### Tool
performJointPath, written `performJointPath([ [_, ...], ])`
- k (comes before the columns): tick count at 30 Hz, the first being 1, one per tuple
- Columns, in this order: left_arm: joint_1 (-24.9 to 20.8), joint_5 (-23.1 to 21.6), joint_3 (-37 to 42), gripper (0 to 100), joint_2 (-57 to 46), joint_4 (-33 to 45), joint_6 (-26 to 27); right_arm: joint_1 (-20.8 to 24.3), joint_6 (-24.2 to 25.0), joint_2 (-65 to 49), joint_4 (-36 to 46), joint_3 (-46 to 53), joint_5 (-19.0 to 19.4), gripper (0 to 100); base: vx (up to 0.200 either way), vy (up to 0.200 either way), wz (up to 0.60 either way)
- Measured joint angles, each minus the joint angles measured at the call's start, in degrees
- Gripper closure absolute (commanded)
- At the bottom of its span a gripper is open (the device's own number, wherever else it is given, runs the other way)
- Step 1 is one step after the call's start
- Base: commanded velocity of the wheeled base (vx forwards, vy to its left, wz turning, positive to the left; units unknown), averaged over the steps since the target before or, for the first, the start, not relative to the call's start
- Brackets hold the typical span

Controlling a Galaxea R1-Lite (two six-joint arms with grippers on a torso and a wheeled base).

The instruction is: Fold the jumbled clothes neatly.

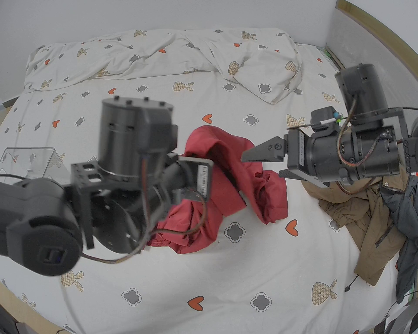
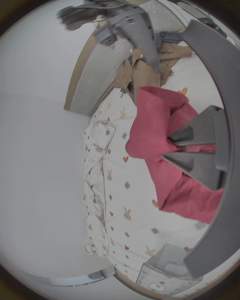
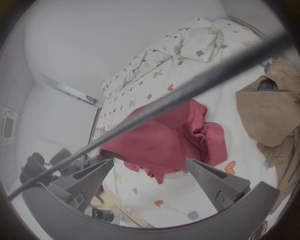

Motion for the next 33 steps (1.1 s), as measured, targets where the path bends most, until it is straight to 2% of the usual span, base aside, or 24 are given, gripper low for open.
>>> performJointPath([
  [5, 3.6, 0.0, 0.1, 100, -4.8, 4.5, 0.5, -1.8, -2.3, -4.1, -0.4, 6.0, -0.5, 0, 0.000, 0.000, 0.00],
  [10, 5.4, 0.0, -0.5, 100, -9.2, 7.8, 0.7, -1.3, -10.1, -5.4, -3.3, 12.8, -4.1, 0, 0.000, 0.000, 0.00],
  [14, 6.2, 0.0, -0.6, 100, -12.0, 9.8, 0.7, 2.6, -13.1, -4.7, -11.1, 17.2, -7.9, 0, 0.000, 0.000, 0.00],
  [21, 6.9, 0.0, 0.2, 100, -15.1, 11.7, 0.7, 12.7, -23.5, 1.0, -22.2, 21.5, -19.0, 0, 0.000, 0.000, 0.00],
  [26, 7.1, 0.0, 0.5, 100, -15.9, 11.9, 0.6, 17.0, -27.1, 6.9, -26.8, 21.7, -22.6, 0, 0.000, 0.000, 0.00],
  [30, 7.1, 0.0, 0.6, 100, -16.2, 12.0, 0.6, 17.7, -29.7, 11.5, -32.1, 20.7, -26.7, 0, 0.000, 0.000, 0.00],
  [33, 7.1, 0.0, 0.7, 100, -16.4, 12.0, 0.6, 17.7, -31.2, 14.0, -34.0, 19.5, -28.3, 0, 0.000, 0.000, 0.00],
])
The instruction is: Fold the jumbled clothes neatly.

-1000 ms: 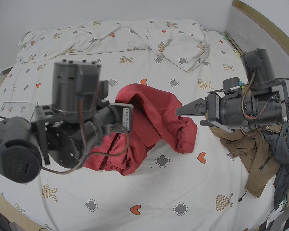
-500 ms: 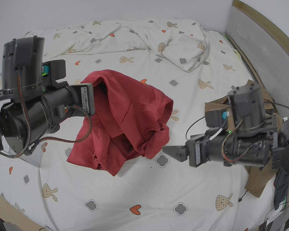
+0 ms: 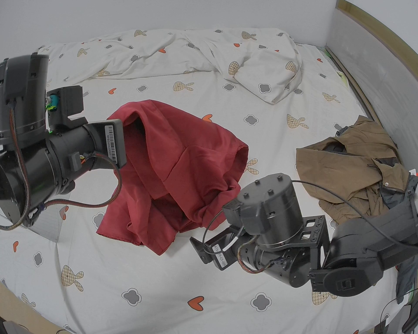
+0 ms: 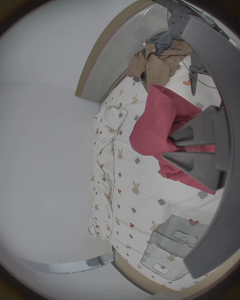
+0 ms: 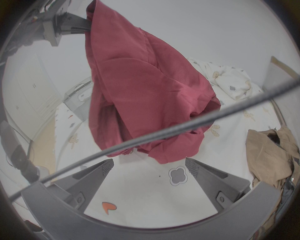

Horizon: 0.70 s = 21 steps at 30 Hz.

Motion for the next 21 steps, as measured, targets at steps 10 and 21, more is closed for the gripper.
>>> performJointPath([
  [10, -0.1, 0.0, 1.0, 100, -0.2, 0.0, -0.1, 0.7, -1.3, 4.0, -1.0, -4.4, -2.8, 0, 0.000, 0.000, 0.00],
  [21, -0.9, 0.0, 1.4, 100, -0.4, 0.0, -0.2, -0.8, -1.5, 11.5, -1.1, -12.5, -5.2, 100, 0.000, 0.000, 0.00],
])
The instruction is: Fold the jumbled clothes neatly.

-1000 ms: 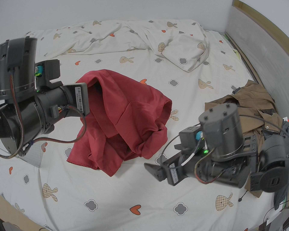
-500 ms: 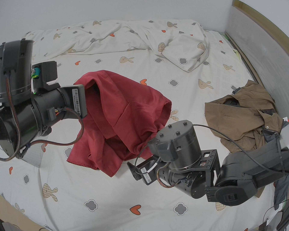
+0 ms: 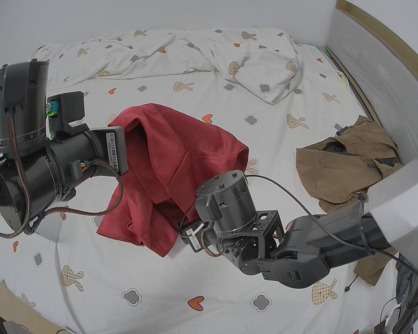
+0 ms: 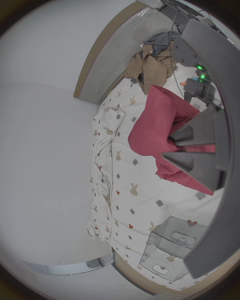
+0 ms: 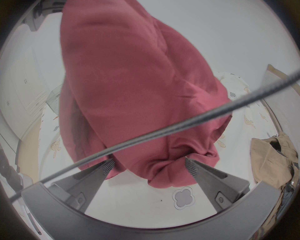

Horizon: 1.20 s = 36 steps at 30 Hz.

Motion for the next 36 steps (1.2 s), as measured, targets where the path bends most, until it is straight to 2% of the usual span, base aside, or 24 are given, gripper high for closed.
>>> performJointPath([
  [9, -0.1, 0.0, 1.7, 100, -0.7, -0.1, 0.0, -2.8, 1.0, 1.1, -0.7, -0.1, -4.1, 100, 0.000, 0.000, 0.00],
  [15, -0.2, 0.0, 3.5, 100, -1.2, -0.2, 0.0, -5.1, 2.0, -6.2, -5.6, 7.1, -4.7, 100, 0.000, 0.000, 0.00],
  [21, -1.3, 0.0, 4.1, 100, -2.4, 0.2, 0.4, -9.4, 2.3, -17.6, -9.4, 14.3, -4.7, 100, 0.000, 0.000, 0.00],
  [26, -5.7, 0.0, 3.2, 100, -4.1, 2.2, 2.9, -11.6, 2.3, -28.8, -10.1, 17.7, -4.7, 100, 0.000, 0.000, 0.00],
  [29, -10.1, 0.0, 3.0, 100, -5.4, 3.2, 4.9, -12.3, 2.3, -35.5, -9.3, 19.3, -4.7, 100, 0.000, 0.000, 0.00],
  [30, -13.5, 0.0, 3.2, 100, -6.5, 3.8, 6.0, -12.8, 2.4, -40.5, -8.4, 20.6, -4.7, 100, 0.000, 0.000, 0.00],
  [36, -18.5, -0.3, 5.9, 100, -9.2, 4.3, 7.3, -13.6, 2.5, -50.4, -5.5, 22.8, -4.5, 100, 0.000, 0.000, 0.00],
])
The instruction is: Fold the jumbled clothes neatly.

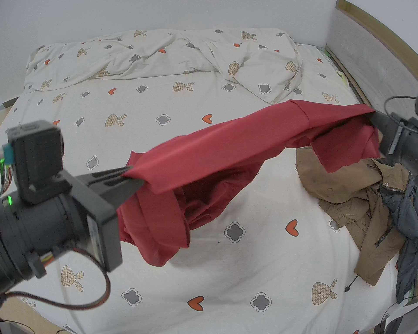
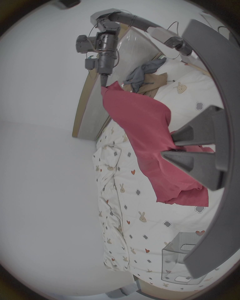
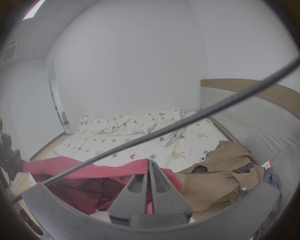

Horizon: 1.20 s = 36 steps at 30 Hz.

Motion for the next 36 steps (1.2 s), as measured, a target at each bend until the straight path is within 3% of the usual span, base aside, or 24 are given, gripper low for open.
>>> performJointPath([
  [5, -1.5, -0.2, 3.1, 100, -2.0, 0.2, 0.3, -0.2, 0.0, -4.2, 1.8, -0.2, 0.2, 100, 0.000, 0.000, 0.00],
  [10, 1.7, 0.0, 4.4, 100, -2.4, 0.2, 0.4, 0.0, 0.0, 0.3, 1.8, -4.3, 0.1, 100, 0.000, 0.000, 0.00],
  [21, 15.5, 0.3, 3.1, 100, -0.4, 0.2, 0.3, 0.1, -0.3, 22.7, 1.7, -26.8, -0.1, 100, 0.000, 0.000, 0.00],
  [30, 32.0, 0.0, 0.8, 100, 4.7, -2.2, -0.1, -1.2, -0.5, 44.4, 2.1, -48.8, 0.0, 100, 0.000, 0.000, 0.00],
  [31, 33.5, 0.0, 0.7, 100, 5.6, -2.7, -0.3, -1.3, -0.5, 46.7, 2.2, -51.0, 0.0, 0, 0.000, 0.000, 0.00],
  [33, 36.1, 0.4, 0.7, 100, 7.7, -3.4, -1.0, -1.7, -0.6, 50.6, 2.7, -54.5, -0.5, 0, 0.000, 0.000, 0.00],
  [34, 37.0, 0.4, 0.7, 0, 8.7, -3.8, -1.4, -1.9, -0.5, 52.2, 3.1, -56.0, -0.5, 0, 0.000, 0.000, 0.00],
  [36, 38.3, 0.7, 1.0, 0, 11.1, -4.4, -2.3, -2.0, -0.5, 55.5, 4.7, -58.8, -0.6, 0, 0.000, 0.000, 0.00],
])
